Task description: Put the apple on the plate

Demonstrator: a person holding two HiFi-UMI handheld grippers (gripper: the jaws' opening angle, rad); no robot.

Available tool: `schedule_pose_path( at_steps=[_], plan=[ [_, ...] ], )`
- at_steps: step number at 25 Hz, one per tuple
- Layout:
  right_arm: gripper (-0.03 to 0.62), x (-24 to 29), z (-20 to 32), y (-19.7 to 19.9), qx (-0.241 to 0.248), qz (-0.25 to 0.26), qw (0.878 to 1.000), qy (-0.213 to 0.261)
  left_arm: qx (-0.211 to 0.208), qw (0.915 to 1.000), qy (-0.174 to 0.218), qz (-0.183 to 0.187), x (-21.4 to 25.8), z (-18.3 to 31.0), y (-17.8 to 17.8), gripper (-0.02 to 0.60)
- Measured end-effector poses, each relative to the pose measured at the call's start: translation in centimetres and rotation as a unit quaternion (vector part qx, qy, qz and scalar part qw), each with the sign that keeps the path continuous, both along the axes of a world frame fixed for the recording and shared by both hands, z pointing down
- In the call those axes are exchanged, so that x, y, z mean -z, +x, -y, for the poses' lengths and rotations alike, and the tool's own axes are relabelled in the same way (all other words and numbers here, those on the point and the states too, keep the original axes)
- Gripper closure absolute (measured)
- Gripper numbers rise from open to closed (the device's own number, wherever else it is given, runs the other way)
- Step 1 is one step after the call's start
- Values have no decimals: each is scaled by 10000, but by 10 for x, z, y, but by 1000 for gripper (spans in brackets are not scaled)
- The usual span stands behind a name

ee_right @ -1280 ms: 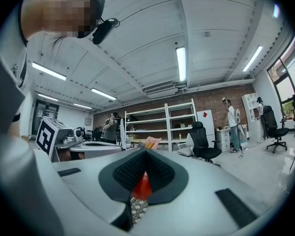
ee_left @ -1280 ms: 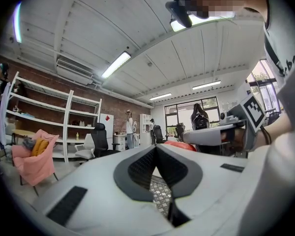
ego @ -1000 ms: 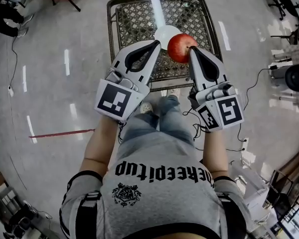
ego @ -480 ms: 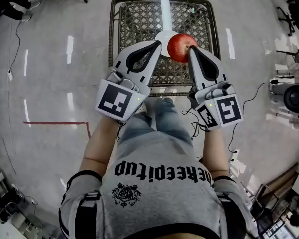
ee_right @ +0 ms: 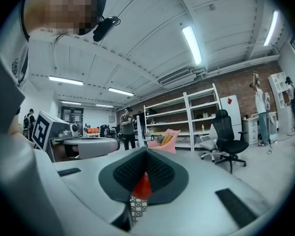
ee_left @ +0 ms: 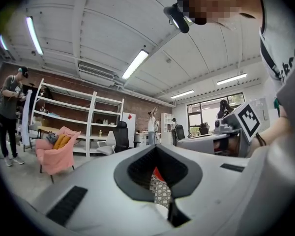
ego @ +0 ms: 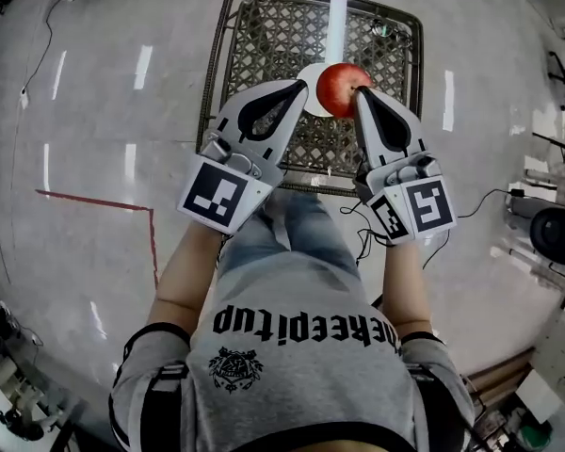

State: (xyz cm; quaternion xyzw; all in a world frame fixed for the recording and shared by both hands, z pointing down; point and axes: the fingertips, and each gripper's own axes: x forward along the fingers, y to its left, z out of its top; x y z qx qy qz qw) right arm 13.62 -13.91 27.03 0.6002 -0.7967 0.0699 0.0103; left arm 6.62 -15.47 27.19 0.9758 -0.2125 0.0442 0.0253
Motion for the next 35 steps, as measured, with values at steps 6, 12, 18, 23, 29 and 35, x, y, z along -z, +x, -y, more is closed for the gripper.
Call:
schedule_pose_path(
  at_steps=[6,12,18,23,29,35],
  plan=[
    [582,-17,17,12,370,42,9993,-104,431,9990,-30,98,-12,9,8,563],
    [582,-33,28,19,632,72,9977,-229,736,9972,-41,141,-22,14,12,563],
    [582,-55,41,26,787,96,9961,-386,881,9959,-90,198,-36,24,19,561],
    [582,-78,49,32,893,131,9945,-535,977,9946,-218,262,-52,28,28,562],
    [582,-101,55,37,944,152,9931,-680,1009,9940,-325,288,-65,29,34,561],
    [582,-125,60,39,992,170,9912,-856,1054,9928,-451,354,-79,32,37,562]
  ],
)
